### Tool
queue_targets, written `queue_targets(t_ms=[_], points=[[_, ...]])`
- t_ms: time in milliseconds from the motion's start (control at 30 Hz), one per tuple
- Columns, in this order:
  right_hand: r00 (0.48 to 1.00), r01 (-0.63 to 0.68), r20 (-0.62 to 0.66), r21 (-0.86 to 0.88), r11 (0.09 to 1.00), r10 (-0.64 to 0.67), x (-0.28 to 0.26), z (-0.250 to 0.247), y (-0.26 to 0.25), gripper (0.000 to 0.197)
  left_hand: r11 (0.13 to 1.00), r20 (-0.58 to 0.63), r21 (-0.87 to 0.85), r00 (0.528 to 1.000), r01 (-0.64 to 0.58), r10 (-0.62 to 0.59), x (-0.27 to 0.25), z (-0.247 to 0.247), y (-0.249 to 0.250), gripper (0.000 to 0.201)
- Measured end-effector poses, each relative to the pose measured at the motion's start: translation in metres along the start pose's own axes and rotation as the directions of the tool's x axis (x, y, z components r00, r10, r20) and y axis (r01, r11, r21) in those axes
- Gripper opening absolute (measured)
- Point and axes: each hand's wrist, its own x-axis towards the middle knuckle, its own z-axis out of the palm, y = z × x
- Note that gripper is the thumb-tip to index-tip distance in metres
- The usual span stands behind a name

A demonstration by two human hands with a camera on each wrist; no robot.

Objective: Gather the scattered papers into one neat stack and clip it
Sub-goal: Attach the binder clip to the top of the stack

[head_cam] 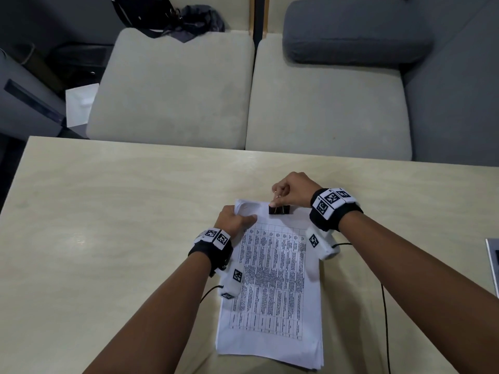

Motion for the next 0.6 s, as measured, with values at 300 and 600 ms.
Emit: queue_targets(t_ms=[300, 600], points=[[0.974, -0.052, -0.216, 0.087, 0.995, 0.07, 0.007, -0.012, 0.005, 0.013, 0.997, -0.058, 0.08, 0.998, -0.002, 0.006, 0.008, 0.0, -0.004, 0.071], [0.993, -0.004, -0.118, -0.06, 0.998, -0.003, 0.002, -0.018, 0.005, 0.026, 0.977, -0.061, 0.204, 0.995, -0.065, 0.079, 0.004, -0.002, -0.001, 0.052]])
